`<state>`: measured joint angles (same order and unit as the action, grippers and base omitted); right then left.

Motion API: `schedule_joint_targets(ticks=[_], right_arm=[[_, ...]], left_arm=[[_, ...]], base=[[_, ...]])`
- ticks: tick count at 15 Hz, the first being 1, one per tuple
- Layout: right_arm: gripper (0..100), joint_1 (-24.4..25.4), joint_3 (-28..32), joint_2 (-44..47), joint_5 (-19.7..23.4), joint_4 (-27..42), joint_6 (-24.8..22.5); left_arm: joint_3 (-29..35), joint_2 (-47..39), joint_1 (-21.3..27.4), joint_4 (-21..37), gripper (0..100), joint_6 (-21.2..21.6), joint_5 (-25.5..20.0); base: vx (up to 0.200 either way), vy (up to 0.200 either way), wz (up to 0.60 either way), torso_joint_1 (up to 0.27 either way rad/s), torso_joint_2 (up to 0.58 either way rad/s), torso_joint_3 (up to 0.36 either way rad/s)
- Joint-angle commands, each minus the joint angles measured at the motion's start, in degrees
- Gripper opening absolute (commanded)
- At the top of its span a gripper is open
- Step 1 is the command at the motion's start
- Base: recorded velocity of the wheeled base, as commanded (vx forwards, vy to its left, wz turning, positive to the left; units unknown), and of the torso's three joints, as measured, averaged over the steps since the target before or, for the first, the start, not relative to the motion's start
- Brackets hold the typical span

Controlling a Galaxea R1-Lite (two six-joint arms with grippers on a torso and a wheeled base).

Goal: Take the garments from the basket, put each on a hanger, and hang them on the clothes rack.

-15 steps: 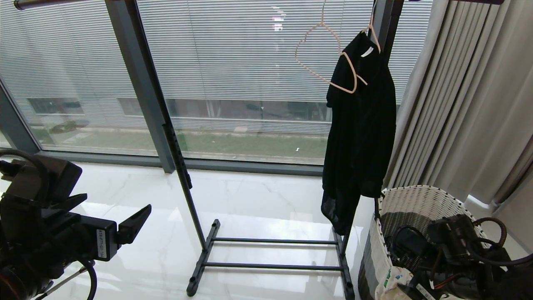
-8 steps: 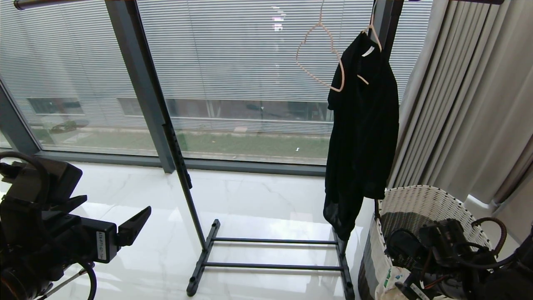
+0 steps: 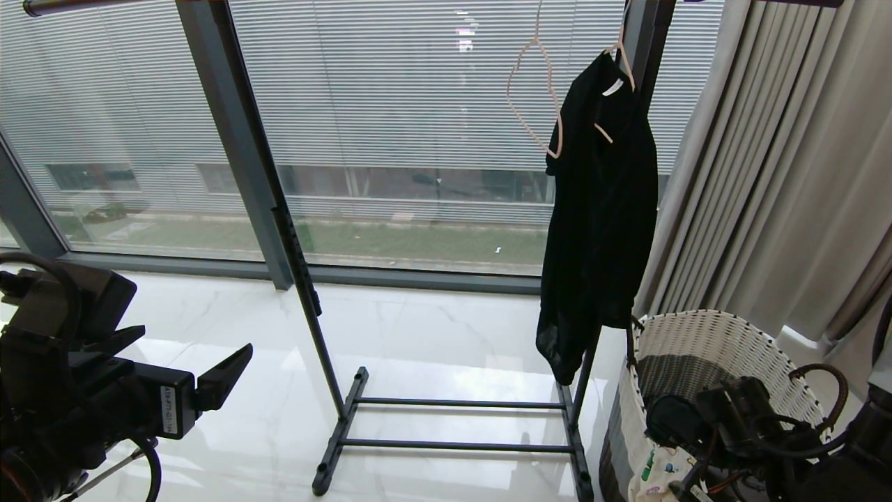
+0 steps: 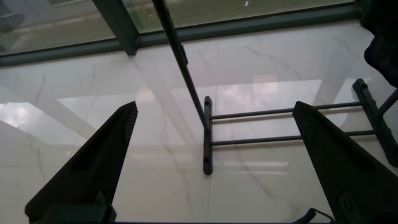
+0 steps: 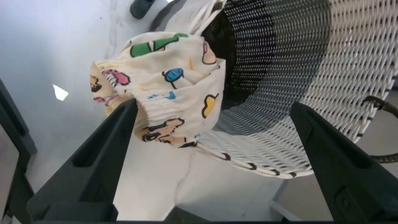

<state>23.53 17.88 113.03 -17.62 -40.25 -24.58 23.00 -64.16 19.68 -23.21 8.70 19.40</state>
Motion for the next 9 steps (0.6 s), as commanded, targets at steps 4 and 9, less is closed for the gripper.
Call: schedule_joint_targets(ticks=[4, 9], right_arm=[[100, 0.11, -2.5, -1.59, 0.3, 0.0, -0.3], [100, -0.15, -1.36, -1.15, 0.13, -0.62, -0.03]], left_arm=[[-0.06, 0.09, 0.01, 0.01, 100, 0.0, 0.03], [-0.15, 0.53, 0.01, 0.01, 100, 0.0, 0.03]], base=[[0.0, 0.0, 0.0, 0.0, 0.0, 0.0], [0.0, 0.0, 0.0, 0.0, 0.0, 0.0]])
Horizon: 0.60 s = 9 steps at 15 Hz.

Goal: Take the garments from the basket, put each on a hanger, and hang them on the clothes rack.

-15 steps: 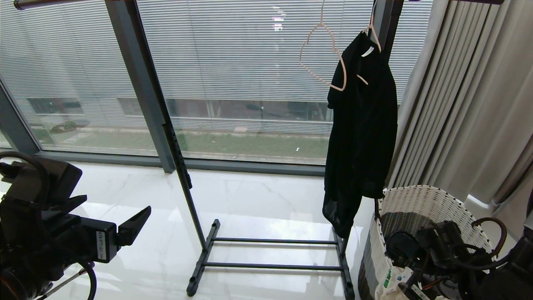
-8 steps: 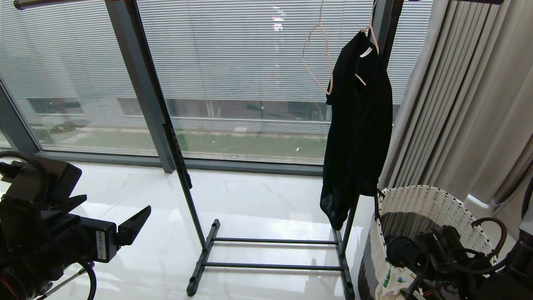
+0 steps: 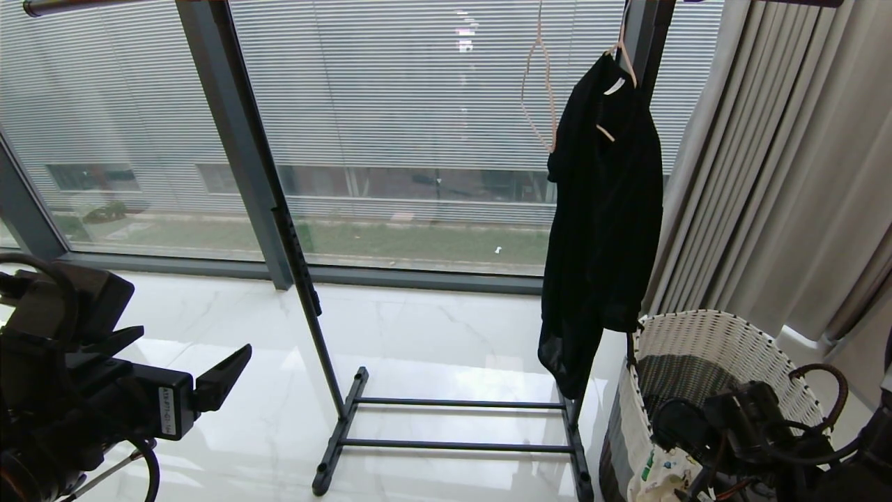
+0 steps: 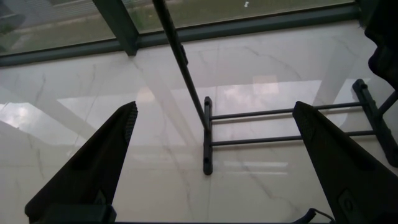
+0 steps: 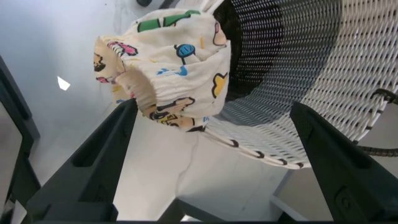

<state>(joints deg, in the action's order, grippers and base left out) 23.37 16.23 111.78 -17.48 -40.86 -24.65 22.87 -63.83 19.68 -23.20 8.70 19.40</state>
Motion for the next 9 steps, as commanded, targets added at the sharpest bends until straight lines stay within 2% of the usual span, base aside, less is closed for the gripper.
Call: schedule_joint_targets(ticks=[1, 9], right_arm=[[100, 0.01, 0.83, 0.46, -0.01, -0.71, 0.04], [100, -1.31, 1.79, 2.31, -0.36, -1.24, -0.05]], left_arm=[[-0.02, 0.46, 0.01, 0.0, 100, 0.0, 0.03], [-2.13, 2.48, 0.01, 0.0, 100, 0.08, 0.03]], base=[[0.0, 0.0, 0.0, 0.0, 0.0, 0.0], [0.0, 0.0, 0.0, 0.0, 0.0, 0.0]])
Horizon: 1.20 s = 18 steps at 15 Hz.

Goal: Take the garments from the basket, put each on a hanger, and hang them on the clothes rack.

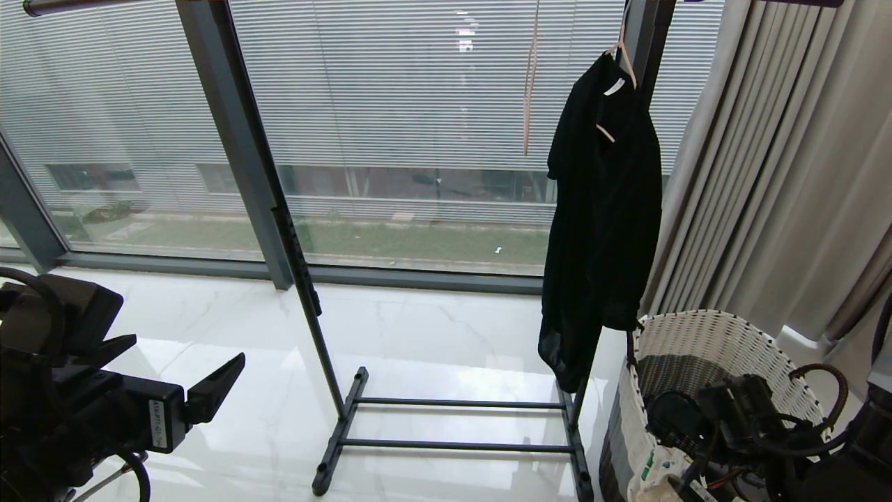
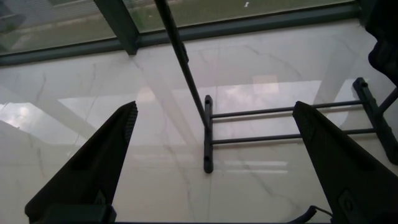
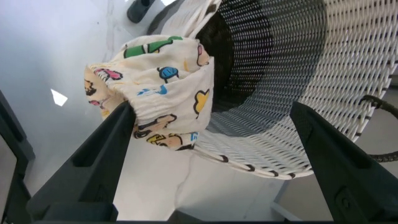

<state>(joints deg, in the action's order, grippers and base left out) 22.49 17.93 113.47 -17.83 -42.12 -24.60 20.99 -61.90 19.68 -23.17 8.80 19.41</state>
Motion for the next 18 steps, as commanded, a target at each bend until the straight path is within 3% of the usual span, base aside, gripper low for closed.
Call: schedule_joint_targets(ticks=[1, 7, 8, 15, 16, 18], right_arm=[[100, -0.78, 0.0, 1.05, -0.01, -0.16, -0.01], [100, -1.49, -0.18, 4.83, -0.01, -5.61, 0.08], [0, -1.49, -0.27, 4.92, 0.08, -5.78, -0.01], [0, -1.22, 1.23, -2.29, 2.81, -3.85, -0.45], [0, -1.13, 2.81, -4.4, 3.86, -0.77, -0.45], [0, -0.52, 12.21, -10.64, 6.94, 14.17, -0.36]], left_arm=[[-0.25, 0.73, 0.01, -0.03, 100, -0.01, 0.02], [0.1, 0.73, 0.01, -0.03, 100, 0.08, 0.1], [0.19, 0.82, 0.01, -0.03, 100, 0.08, 0.1], [0.37, -0.32, 0.01, -0.03, 100, 0.08, 0.1], [0.37, -0.67, 0.01, -0.03, 100, 0.08, 0.02], [0.72, -1.82, 0.28, -0.03, 100, 0.08, 0.02]], base=[[0.0, 0.0, 0.0, 0.0, 0.0, 0.0], [0.0, 0.0, 0.0, 0.0, 0.0, 0.0], [0.0, 0.0, 0.0, 0.0, 0.0, 0.0], [0.0, 0.0, 0.0, 0.0, 0.0, 0.0], [0.0, 0.0, 0.0, 0.0, 0.0, 0.0], [0.0, 0.0, 0.0, 0.0, 0.0, 0.0]])
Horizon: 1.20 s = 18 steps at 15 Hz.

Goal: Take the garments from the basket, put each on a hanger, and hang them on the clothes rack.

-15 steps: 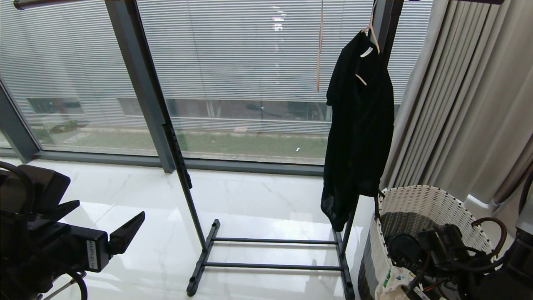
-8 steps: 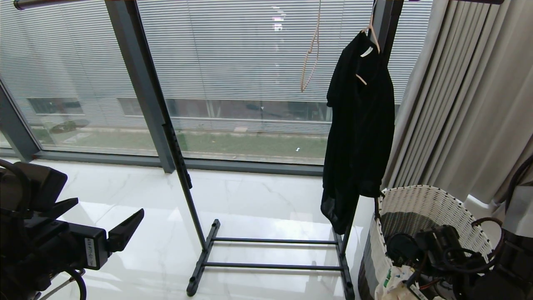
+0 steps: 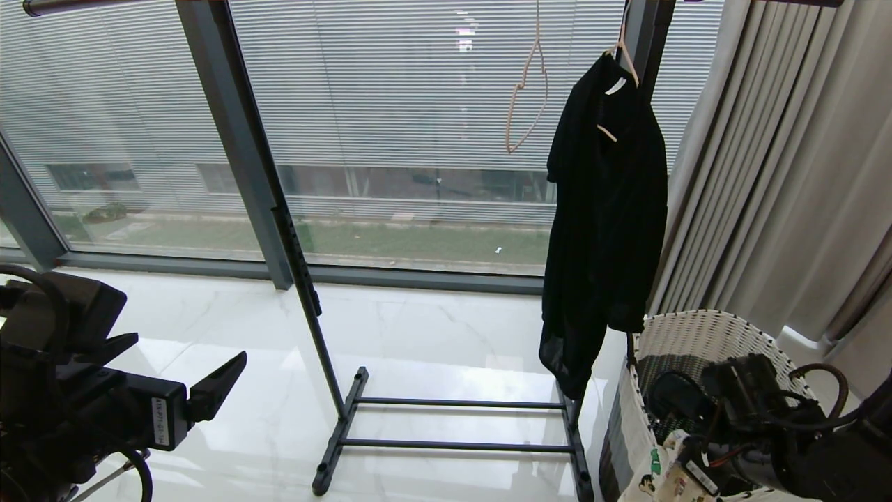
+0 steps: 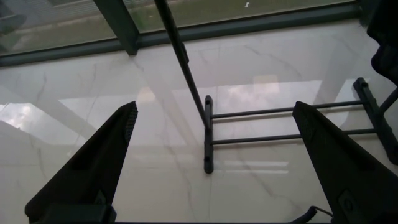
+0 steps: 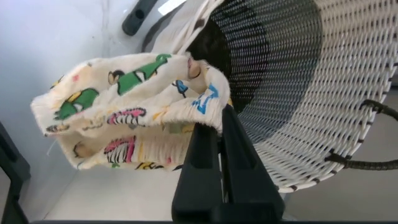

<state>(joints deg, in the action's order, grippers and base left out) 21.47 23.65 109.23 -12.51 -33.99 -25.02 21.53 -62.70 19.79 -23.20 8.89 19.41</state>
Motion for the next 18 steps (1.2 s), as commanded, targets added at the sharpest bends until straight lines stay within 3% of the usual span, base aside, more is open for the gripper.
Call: schedule_joint_targets(ticks=[1, 3, 5, 9, 11, 14, 16, 18], right_arm=[[0, 1.38, 12.56, -8.59, 2.58, 13.51, 0.32], [0, 3.05, 20.12, -10.44, 2.75, 20.72, 0.49], [0, 5.95, 27.59, -11.76, 2.75, 25.2, 0.49], [0, 10.44, 37.61, -15.71, 2.75, 35.22, 5.15], [0, 12.11, 39.72, -18.61, 3.72, 38.56, 5.5], [0, 13.95, 39.72, -22.57, 3.81, 39.96, 5.5], [0, 14.22, 39.46, -24.76, 3.81, 41.11, 5.5], [0, 14.57, 39.46, -26.52, 3.98, 41.63, 5.59]], left_arm=[[0.71, -1.64, 1.04, 0.0, 100, -0.01, 0.02], [1.59, -2.52, 3.33, 0.0, 100, -0.19, 0.02], [2.91, -4.19, 9.31, -0.09, 100, -0.98, -0.07], [7.12, -9.46, 25.39, 0.0, 100, -10.91, -0.51], [10.38, -14.47, 33.04, -0.09, 100, -13.81, -1.21], [19.08, -24.67, 41.74, -0.09, 100, -21.1, -7.28], [24.88, -34.07, 43.32, -0.62, 100, -23.92, -7.45], [28.92, -43.56, 43.5, -6.6, 100, -24.8, -7.54]], base=[[0.0, 0.0, 0.0, 0.0, 0.0, 0.0], [0.0, 0.0, 0.0, 0.0, 0.0, 0.0], [0.0, 0.0, 0.0, 0.0, 0.0, 0.0], [0.0, 0.0, 0.0, 0.0, 0.0, 0.0], [0.0, 0.0, 0.0, 0.0, 0.0, 0.0], [0.0, 0.0, 0.0, 0.0, 0.0, 0.0], [0.0, 0.0, 0.0, 0.0, 0.0, 0.0], [0.0, 0.0, 0.0, 0.0, 0.0, 0.0]])
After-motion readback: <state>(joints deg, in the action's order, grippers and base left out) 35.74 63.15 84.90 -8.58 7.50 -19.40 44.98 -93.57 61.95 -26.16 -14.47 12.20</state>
